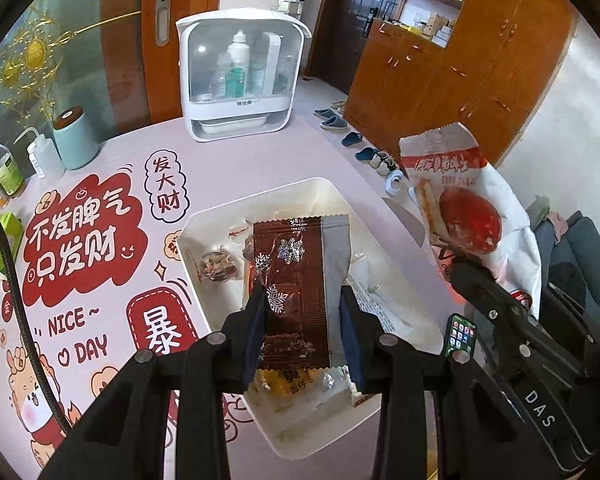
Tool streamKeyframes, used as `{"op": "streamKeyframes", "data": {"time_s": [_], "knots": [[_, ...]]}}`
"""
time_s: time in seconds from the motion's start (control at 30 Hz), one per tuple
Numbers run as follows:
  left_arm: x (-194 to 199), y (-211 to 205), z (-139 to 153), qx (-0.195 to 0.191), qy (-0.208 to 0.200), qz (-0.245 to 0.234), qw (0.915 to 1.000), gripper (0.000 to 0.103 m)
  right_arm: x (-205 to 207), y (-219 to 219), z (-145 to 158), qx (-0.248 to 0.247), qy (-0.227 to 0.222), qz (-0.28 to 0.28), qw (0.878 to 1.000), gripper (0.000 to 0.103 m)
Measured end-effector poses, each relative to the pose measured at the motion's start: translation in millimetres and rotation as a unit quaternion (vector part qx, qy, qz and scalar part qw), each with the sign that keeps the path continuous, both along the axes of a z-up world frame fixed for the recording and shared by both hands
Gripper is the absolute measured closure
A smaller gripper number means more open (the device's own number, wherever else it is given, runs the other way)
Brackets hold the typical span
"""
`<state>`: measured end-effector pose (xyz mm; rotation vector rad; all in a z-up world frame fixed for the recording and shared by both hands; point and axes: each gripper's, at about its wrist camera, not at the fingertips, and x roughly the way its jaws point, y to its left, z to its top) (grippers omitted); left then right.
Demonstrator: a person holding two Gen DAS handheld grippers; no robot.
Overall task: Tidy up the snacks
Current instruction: 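Carry both items into the white tray and open both grippers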
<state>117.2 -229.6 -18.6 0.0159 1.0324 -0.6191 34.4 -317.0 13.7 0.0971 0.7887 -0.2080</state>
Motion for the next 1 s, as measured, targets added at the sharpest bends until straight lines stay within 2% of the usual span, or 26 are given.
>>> {"op": "streamKeyframes", "data": {"time_s": [0.43,0.47,0.5,0.57,0.67,0.83,1.0], "knots": [[10.5,-15.0,-20.5,0.033,0.021,0.033,0.9987,0.066,24.5,-23.8,-23.8,0.021,0.04,0.004,0.999,0.075],[11.5,-13.7,-22.2,0.034,0.023,0.039,0.9984,0.058,28.1,-24.7,-27.4,0.022,0.049,0.003,0.999,0.074],[12.3,-11.9,-23.4,0.034,0.024,0.042,0.9982,0.037,30.2,-24.6,-29.4,0.02,0.053,0.002,0.998,0.074],[12.4,-6.8,-24.0,0.029,0.022,0.056,0.9978,0.014,36.7,-21.7,-33.2,0.012,0.06,0.014,0.998,0.064],[14.1,-0.5,-26.0,0.029,0.023,0.063,0.9973,0.012,40.4,-17.6,-40.7,-0.012,0.072,0.008,0.997,0.048],[13.2,14.6,-33.2,0.037,0.04,0.083,0.995,0.012,33.9,-16.3,-43.4,0.012,0.076,0.014,0.997,0.045],[3.5,27.9,-32.1,0.047,0.031,0.094,0.994,0.012,26.9,-9.8,-41.9,0.017,0.076,0.014,0.997,0.045]]}}
